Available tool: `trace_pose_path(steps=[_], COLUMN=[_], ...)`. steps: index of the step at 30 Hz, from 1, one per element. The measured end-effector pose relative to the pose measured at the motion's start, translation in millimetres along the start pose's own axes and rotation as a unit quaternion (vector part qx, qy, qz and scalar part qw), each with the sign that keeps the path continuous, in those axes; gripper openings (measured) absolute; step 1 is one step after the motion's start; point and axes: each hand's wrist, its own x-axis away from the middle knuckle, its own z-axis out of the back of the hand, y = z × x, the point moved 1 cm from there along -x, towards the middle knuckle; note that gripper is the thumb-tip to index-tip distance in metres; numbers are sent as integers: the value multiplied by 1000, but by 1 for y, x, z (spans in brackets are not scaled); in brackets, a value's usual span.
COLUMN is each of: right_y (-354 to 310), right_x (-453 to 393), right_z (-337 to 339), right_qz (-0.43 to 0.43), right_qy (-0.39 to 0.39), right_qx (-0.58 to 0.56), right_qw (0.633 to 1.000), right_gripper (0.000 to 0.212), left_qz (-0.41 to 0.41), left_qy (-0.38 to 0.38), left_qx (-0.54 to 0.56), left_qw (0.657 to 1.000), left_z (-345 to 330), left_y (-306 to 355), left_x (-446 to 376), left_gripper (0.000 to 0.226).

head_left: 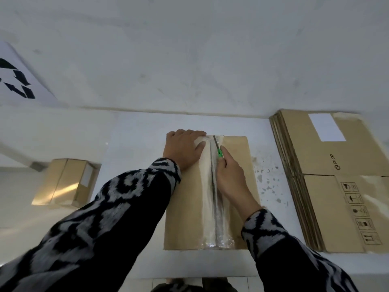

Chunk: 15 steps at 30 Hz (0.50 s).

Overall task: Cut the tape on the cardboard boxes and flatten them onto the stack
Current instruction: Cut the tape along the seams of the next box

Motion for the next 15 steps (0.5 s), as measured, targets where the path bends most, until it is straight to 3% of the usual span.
trace_pose_path(steps=[15], right_y=[-13], right_x=[-6], right_z=[-14], right_qz=[-28], right_qy=[3], right_qx=[85], right_qw=[996], right_gripper=[55], left_qz=[2], left_qy=[41], left_qx=[53], left_qw=[998], left_z=[-6], left_y=[0], left_x=[3], left_gripper=[26])
